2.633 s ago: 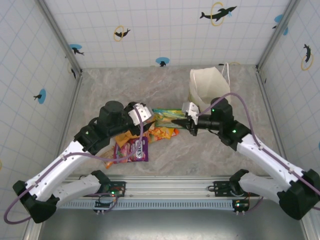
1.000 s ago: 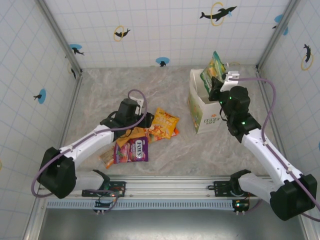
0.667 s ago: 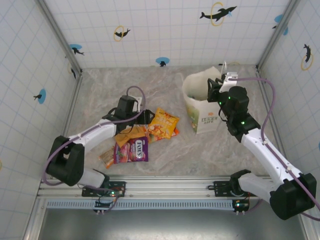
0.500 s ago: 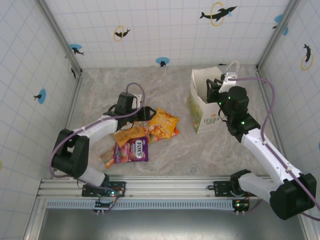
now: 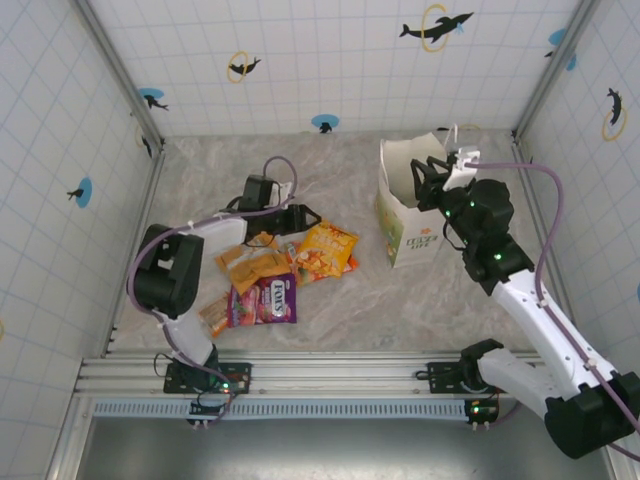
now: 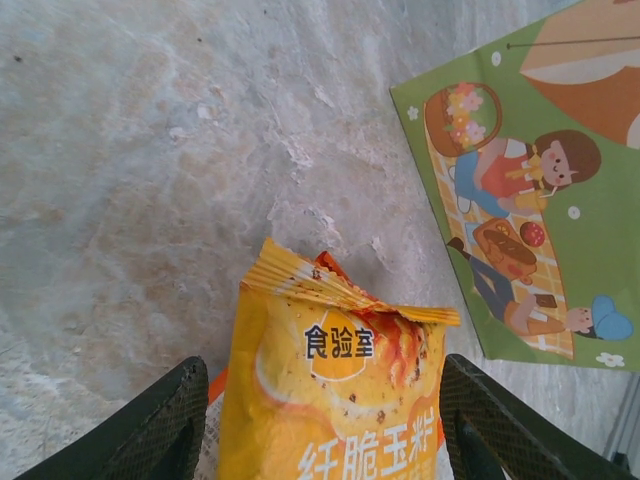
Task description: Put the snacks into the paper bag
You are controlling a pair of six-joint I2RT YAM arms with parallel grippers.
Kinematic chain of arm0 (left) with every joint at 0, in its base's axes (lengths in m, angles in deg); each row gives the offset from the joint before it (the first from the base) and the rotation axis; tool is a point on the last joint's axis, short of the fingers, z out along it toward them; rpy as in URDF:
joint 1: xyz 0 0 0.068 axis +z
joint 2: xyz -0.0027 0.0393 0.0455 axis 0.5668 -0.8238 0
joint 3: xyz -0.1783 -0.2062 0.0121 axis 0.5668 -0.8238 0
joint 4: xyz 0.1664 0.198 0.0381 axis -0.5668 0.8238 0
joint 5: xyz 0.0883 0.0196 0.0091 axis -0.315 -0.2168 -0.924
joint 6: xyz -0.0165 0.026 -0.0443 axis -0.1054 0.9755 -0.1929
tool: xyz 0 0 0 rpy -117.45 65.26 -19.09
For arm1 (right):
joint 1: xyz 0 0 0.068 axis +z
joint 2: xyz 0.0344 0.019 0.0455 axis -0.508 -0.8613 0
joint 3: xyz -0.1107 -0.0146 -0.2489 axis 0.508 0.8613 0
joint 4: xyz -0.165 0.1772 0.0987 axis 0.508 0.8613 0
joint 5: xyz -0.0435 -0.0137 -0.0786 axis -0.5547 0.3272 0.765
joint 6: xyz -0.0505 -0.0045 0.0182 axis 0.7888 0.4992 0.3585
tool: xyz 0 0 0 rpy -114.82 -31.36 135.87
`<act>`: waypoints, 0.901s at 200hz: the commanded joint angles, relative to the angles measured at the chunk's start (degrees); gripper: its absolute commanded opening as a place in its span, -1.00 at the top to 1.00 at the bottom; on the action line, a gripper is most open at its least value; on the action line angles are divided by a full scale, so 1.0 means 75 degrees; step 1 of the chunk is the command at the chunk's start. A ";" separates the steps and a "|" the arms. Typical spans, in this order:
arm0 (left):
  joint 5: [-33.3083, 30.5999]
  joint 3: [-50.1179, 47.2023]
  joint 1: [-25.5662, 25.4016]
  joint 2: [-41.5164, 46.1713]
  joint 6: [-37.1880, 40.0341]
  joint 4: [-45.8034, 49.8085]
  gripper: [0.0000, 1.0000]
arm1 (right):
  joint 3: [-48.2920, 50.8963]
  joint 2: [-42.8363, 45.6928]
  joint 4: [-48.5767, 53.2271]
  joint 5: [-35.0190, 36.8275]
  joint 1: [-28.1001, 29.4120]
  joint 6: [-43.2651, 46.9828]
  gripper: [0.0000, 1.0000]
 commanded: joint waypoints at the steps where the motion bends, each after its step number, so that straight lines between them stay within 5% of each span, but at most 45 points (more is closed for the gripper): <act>1: 0.0441 0.0186 0.0051 -0.0258 0.0104 -0.0179 -0.26 | -0.0030 0.0122 0.0235 -0.0182 0.0012 0.0106 0.20; 88: 0.1013 0.0318 0.0042 -0.1045 -0.0149 -0.0720 0.02 | -0.0036 0.0054 0.0369 -0.0251 0.0019 0.0057 0.21; 148: 0.1393 0.0290 0.0029 -0.0947 -0.0166 -0.0911 0.97 | 0.0074 0.0236 0.0367 -0.0157 0.0013 0.0162 0.24; 180: 0.1289 0.0502 0.0016 -0.0496 0.0264 -0.0353 1.00 | 0.0163 0.0587 0.0393 0.0151 0.0003 0.0426 0.22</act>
